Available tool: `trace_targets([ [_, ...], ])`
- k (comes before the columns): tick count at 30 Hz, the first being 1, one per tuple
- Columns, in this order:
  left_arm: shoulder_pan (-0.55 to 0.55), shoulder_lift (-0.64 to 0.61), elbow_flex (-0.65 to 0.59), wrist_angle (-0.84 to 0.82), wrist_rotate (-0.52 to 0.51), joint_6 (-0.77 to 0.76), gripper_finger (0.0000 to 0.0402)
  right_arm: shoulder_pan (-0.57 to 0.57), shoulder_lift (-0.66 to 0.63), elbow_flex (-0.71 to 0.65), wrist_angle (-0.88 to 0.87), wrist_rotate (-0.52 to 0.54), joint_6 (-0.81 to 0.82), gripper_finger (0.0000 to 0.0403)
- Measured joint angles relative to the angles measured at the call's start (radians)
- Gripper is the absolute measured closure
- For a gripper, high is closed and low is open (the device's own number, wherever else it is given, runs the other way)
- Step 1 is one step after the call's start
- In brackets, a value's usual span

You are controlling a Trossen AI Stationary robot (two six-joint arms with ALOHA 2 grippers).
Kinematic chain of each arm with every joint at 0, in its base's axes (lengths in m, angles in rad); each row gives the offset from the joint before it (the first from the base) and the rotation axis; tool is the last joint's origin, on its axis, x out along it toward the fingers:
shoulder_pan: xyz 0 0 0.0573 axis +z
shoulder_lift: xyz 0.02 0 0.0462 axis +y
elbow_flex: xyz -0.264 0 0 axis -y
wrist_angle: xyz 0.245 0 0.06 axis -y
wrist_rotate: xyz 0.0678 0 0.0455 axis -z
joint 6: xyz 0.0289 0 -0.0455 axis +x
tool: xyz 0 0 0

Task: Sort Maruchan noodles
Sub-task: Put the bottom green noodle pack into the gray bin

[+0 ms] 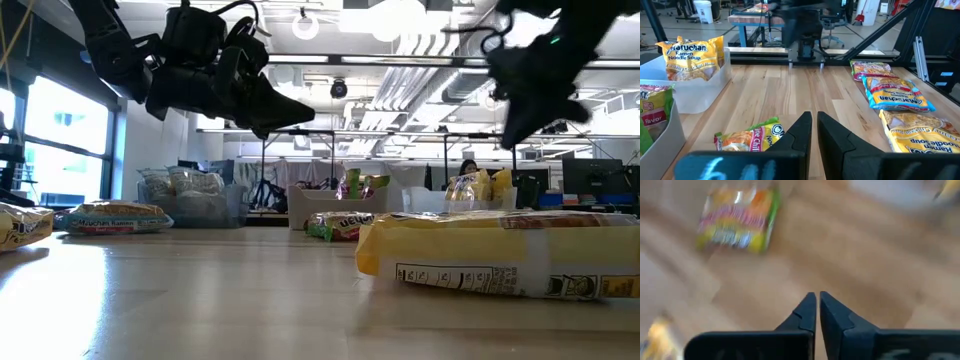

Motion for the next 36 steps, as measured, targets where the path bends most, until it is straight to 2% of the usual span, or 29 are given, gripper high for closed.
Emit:
trace_targets([
  [4, 0.0, 0.0, 0.0, 0.0, 0.0, 0.008, 0.0383, 0.225, 0.033, 0.049, -0.124, 0.009, 0.23, 0.0401],
  [8, 0.0, 0.0, 0.0, 0.0, 0.0, 0.037, 0.0383, 0.399, 0.142, 0.105, -0.186, -0.039, 0.418, 0.0402],
  [13, 0.002, 0.0, 0.002, 0.0, 0.0, 0.053, 0.0383, 0.577, 0.314, 0.188, -0.186, -0.178, 0.642, 0.0403],
  [23, 0.001, 0.0, 0.019, -0.001, 0.0, 0.024, 0.0383, 0.881, 0.588, 0.402, -0.173, -0.528, 1.187, 0.0402],
  [29, 0.001, 0.0, 0.019, -0.001, 0.0, 0.025, 0.0383, 0.966, 0.681, 0.403, -0.155, -0.552, 1.355, 0.0402],
  [36, 0.001, 0.0, 0.018, 0.0, 0.0, 0.026, 0.0383, 0.948, 0.695, 0.286, -0.166, -0.551, 1.345, 0.0403],
])
